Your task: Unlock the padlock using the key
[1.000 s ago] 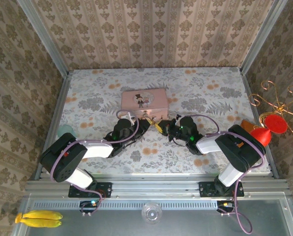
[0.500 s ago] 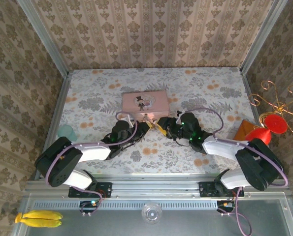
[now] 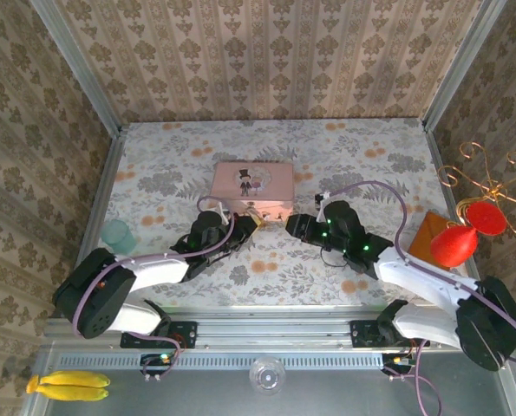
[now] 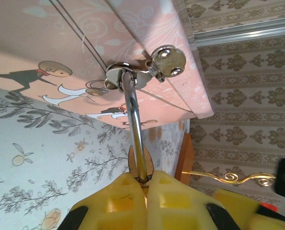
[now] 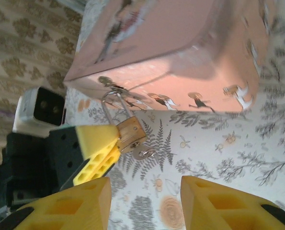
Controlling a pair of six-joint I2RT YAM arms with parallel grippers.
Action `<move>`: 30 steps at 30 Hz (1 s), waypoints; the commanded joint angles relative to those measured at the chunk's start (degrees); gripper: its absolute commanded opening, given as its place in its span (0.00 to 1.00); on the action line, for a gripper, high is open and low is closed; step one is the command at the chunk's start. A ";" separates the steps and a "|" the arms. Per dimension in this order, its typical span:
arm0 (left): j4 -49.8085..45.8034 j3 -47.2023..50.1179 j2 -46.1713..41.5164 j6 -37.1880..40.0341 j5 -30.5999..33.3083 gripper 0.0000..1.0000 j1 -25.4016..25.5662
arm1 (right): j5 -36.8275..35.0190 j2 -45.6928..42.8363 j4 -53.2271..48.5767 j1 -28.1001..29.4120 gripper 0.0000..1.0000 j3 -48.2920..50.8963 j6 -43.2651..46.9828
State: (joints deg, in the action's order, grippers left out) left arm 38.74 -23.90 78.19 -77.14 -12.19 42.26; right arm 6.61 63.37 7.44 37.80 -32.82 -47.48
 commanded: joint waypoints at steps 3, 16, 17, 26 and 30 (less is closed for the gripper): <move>-0.34 -1.31 -3.83 2.91 -0.19 0.00 -0.65 | -9.94 -1.86 -0.34 4.86 0.44 -0.02 21.10; -5.74 -2.82 -5.57 3.73 0.62 0.00 0.71 | -10.28 8.69 10.97 12.37 0.42 0.43 37.96; -5.80 -2.90 -5.60 3.79 0.71 0.00 0.84 | -11.11 9.25 11.65 12.43 0.42 0.66 38.37; -6.53 -2.38 -5.86 3.58 0.85 0.00 1.08 | -11.01 13.78 21.56 13.11 0.37 4.00 43.98; -7.45 -2.30 -6.12 3.53 1.11 0.00 1.14 | -11.35 15.97 23.53 13.51 0.37 3.62 46.18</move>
State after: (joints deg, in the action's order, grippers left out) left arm 28.53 -23.92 74.50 -75.37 -11.53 42.76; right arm -3.49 78.52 25.82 50.70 -29.58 -4.71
